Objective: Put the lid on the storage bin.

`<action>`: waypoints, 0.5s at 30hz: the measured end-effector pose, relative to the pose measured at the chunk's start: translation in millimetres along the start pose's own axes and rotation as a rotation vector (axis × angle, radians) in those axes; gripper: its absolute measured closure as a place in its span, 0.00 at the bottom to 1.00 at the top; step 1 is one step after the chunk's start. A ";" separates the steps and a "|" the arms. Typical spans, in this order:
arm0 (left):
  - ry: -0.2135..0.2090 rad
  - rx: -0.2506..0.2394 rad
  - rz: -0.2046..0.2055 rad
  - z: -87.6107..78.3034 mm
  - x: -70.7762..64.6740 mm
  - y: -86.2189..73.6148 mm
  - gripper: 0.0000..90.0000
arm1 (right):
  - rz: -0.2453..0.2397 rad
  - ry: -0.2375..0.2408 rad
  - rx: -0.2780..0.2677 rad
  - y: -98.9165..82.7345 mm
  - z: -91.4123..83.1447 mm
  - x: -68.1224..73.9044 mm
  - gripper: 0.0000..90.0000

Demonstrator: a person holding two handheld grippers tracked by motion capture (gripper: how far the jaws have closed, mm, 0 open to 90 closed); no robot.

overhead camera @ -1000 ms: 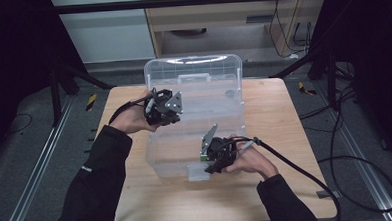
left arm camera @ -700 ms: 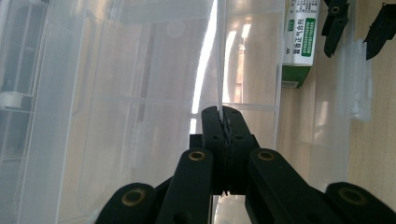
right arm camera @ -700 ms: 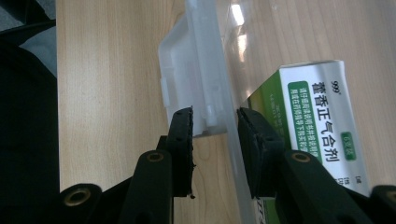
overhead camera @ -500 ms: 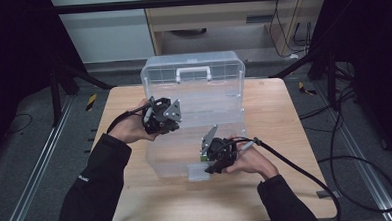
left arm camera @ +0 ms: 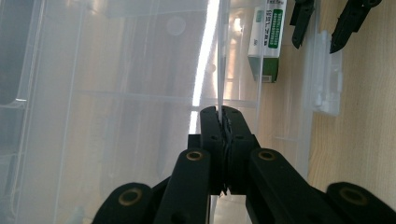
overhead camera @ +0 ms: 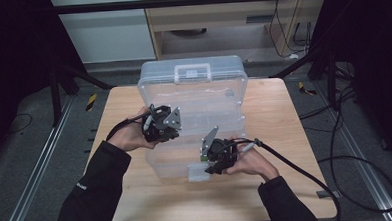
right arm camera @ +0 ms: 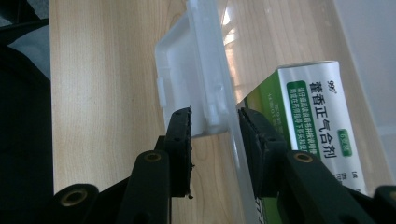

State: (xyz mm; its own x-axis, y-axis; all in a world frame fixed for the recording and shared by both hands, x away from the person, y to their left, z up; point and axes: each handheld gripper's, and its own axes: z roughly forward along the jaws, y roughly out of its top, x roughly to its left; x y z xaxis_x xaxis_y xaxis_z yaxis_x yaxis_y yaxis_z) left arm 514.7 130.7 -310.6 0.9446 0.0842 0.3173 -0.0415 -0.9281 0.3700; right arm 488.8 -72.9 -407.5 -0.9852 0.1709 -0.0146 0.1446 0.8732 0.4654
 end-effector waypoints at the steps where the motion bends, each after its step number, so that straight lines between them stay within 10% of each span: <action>1: 0.003 0.001 -0.001 0.2 -0.5 0.2 0.98 | 0.002 -0.001 -0.004 -0.4 -0.2 0.4 0.72; 15: 0.005 0.002 -0.029 0.4 -2.7 -0.3 0.97 | 0.050 -0.056 -0.162 -12.4 -36.3 9.4 0.71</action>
State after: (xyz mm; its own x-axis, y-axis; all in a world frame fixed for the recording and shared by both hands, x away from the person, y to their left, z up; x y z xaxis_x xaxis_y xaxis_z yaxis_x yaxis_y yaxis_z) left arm 512.3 130.6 -311.9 0.9437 0.1133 0.3108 -0.0133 -0.9258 0.3778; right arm 474.4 -98.6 -381.4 -0.9698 0.2415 -0.0351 0.1720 0.7787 0.6034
